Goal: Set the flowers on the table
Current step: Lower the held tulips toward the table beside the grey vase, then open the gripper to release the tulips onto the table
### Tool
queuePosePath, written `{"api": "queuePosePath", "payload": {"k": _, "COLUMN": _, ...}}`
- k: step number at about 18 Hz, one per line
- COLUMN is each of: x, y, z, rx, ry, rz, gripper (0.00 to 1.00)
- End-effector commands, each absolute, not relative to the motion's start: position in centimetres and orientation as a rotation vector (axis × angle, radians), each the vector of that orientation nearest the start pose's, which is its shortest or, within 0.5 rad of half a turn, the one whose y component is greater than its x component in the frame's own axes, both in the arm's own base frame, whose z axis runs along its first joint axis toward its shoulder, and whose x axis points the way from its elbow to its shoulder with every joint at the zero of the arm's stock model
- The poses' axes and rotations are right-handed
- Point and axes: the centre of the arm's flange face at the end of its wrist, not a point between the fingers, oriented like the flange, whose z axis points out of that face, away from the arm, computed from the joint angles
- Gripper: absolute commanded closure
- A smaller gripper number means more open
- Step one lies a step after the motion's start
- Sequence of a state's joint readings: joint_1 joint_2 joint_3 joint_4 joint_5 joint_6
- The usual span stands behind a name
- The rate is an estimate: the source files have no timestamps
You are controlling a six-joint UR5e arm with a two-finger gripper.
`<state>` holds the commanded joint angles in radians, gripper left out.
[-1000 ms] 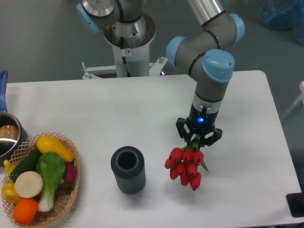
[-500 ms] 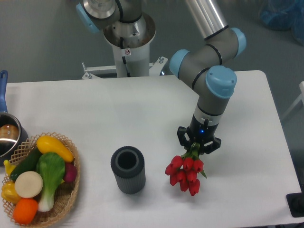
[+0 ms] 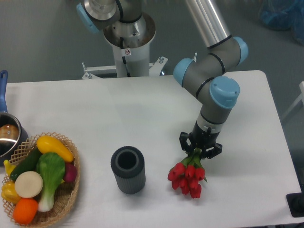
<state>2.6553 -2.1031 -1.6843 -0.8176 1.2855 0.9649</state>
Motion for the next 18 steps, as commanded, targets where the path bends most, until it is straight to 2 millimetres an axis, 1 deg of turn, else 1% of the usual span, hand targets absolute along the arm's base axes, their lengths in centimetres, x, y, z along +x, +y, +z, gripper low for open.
{"api": "queuePosePath", "payload": {"k": 2, "x": -49.0, "y": 44.1, "z": 20.9, "rx": -2.837, "ry": -0.148, "rz": -0.08, "gripper": 0.59}}
{"api": "queuePosePath", "payload": {"k": 3, "x": -49.0, "y": 44.2, "z": 20.8, "rx": -2.837, "ry": -0.148, "rz": -0.08, "gripper": 0.56}}
{"api": "queuePosePath", "payload": {"k": 4, "x": -49.1, "y": 44.2, "z": 20.8, "rx": -2.837, "ry": -0.143, "rz": -0.079, "gripper": 0.47}}
{"api": "queuePosePath", "payload": {"k": 6, "x": -49.4, "y": 44.4, "z": 21.0, "rx": -2.834, "ry": -0.144, "rz": -0.072, "gripper": 0.46}}
{"api": "queuePosePath", "payload": {"k": 7, "x": -49.7, "y": 44.3, "z": 21.3, "rx": -2.83, "ry": -0.142, "rz": -0.061, "gripper": 0.33}}
{"api": "queuePosePath", "payload": {"k": 8, "x": -50.1, "y": 44.2, "z": 21.6, "rx": -2.827, "ry": -0.141, "rz": -0.05, "gripper": 0.1}}
{"api": "queuePosePath", "payload": {"k": 10, "x": -50.8, "y": 44.3, "z": 22.7, "rx": -2.815, "ry": -0.142, "rz": -0.021, "gripper": 0.0}}
{"api": "queuePosePath", "payload": {"k": 12, "x": -51.3, "y": 44.2, "z": 24.0, "rx": -2.803, "ry": -0.151, "rz": 0.008, "gripper": 0.0}}
{"api": "queuePosePath", "payload": {"k": 13, "x": -51.9, "y": 43.7, "z": 24.3, "rx": -2.799, "ry": -0.167, "rz": 0.018, "gripper": 0.0}}
{"api": "queuePosePath", "payload": {"k": 14, "x": -51.9, "y": 43.6, "z": 24.7, "rx": -2.796, "ry": -0.168, "rz": 0.026, "gripper": 0.0}}
{"api": "queuePosePath", "payload": {"k": 18, "x": -51.8, "y": 43.0, "z": 28.1, "rx": -2.765, "ry": -0.167, "rz": 0.09, "gripper": 0.0}}
